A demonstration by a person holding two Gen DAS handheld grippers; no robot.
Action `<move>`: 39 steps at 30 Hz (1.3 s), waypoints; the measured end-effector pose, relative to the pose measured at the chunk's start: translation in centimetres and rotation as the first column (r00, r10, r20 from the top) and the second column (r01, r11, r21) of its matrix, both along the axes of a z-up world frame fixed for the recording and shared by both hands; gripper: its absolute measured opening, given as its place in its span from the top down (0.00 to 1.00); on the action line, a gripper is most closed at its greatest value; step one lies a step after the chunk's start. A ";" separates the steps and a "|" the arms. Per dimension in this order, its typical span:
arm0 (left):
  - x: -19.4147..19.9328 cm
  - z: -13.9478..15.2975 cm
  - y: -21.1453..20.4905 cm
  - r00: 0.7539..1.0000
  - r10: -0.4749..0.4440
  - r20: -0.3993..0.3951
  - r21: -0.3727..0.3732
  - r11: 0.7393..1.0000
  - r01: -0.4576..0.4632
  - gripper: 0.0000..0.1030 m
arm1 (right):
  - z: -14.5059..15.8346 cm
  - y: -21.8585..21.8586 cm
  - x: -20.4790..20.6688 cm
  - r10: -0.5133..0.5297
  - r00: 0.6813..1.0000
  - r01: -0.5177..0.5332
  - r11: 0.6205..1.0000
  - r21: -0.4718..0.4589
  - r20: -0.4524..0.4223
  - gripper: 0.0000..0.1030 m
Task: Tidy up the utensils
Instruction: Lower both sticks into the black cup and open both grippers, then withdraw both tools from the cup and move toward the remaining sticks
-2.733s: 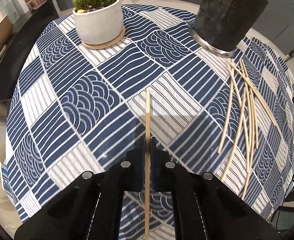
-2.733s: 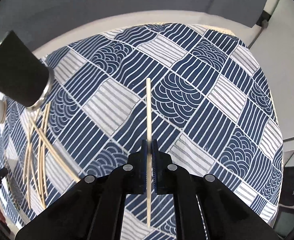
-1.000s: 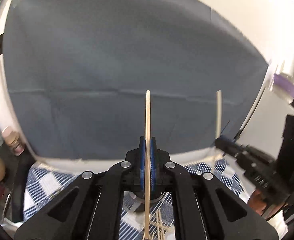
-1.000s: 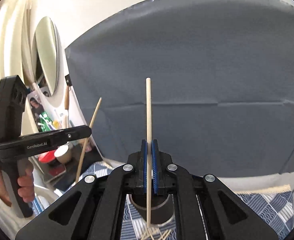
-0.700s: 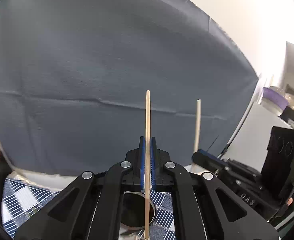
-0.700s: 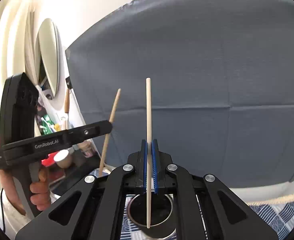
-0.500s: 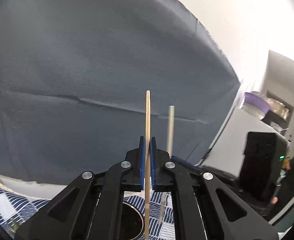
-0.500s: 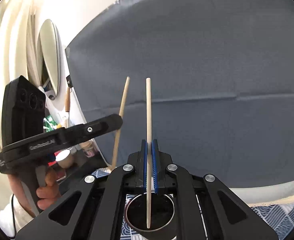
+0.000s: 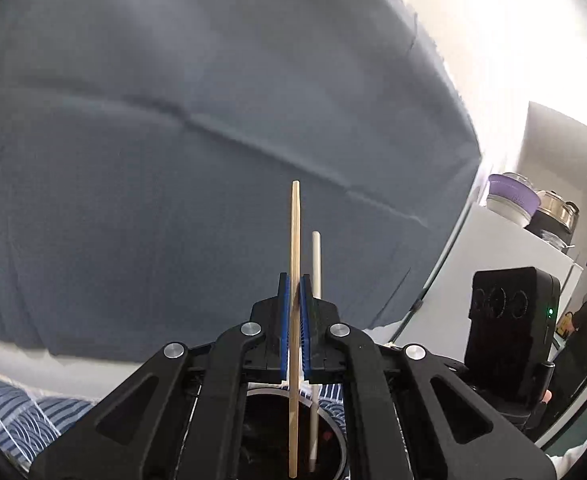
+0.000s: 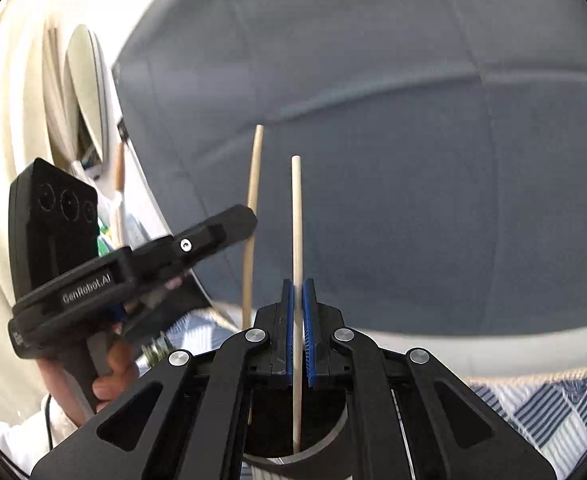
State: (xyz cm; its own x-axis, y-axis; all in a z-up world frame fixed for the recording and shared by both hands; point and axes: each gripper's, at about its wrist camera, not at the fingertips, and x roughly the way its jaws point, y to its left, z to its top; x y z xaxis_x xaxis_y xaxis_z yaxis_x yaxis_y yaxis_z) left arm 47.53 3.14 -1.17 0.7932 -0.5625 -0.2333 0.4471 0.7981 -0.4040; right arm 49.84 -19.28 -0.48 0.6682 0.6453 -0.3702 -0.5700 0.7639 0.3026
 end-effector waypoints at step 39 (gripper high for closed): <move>-15.5 5.2 0.0 0.981 0.165 -0.102 0.265 0.955 -0.133 0.06 | 6.8 -4.1 -14.2 -0.160 0.984 0.172 0.970 -0.172 0.082 0.15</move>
